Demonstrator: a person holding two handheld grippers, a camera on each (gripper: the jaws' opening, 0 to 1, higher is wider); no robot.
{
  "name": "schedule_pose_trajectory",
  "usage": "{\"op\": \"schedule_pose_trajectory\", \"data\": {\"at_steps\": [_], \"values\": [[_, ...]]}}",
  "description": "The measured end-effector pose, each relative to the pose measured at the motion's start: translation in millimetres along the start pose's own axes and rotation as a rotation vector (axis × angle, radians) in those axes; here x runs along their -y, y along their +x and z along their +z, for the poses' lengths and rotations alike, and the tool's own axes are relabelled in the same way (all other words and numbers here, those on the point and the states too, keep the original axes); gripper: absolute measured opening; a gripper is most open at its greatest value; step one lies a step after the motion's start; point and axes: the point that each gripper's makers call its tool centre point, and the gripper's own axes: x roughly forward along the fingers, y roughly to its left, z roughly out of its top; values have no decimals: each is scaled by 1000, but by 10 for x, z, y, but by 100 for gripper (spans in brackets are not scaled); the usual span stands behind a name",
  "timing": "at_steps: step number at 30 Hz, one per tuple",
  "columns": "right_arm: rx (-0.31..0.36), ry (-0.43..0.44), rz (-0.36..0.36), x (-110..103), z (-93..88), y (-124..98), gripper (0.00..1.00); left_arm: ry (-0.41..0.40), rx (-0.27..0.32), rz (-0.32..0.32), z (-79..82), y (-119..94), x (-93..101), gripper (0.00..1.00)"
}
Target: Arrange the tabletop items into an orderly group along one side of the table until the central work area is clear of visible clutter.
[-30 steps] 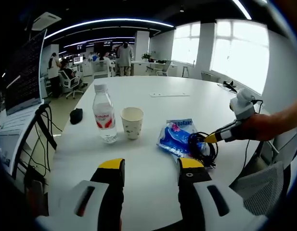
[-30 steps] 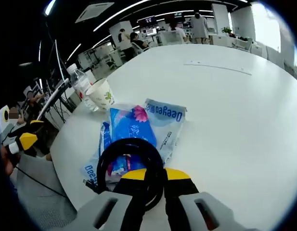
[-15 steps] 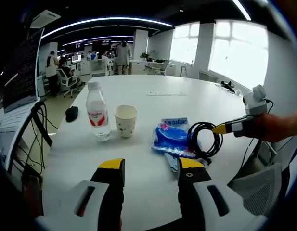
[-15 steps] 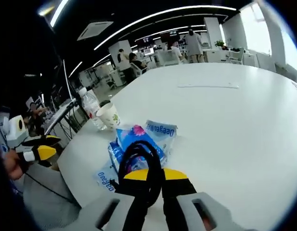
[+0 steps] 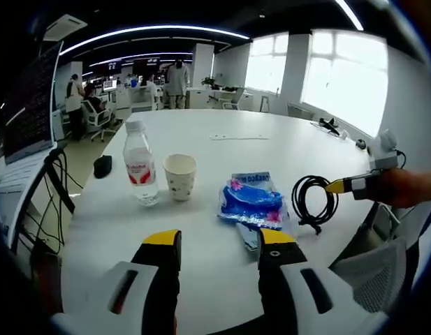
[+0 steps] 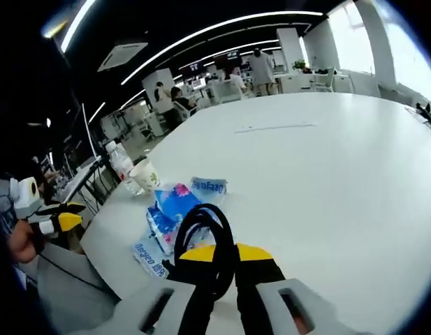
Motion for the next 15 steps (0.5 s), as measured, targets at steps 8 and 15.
{"op": "schedule_pose_trajectory", "data": {"at_steps": [8,15], "values": [[3,73,-73,349,-27,-84,6,-2,11,4,32,-36,-20,42],[4,115,-113,501,-11,-54,6,0,19,6,79,-45,-20,42]]}}
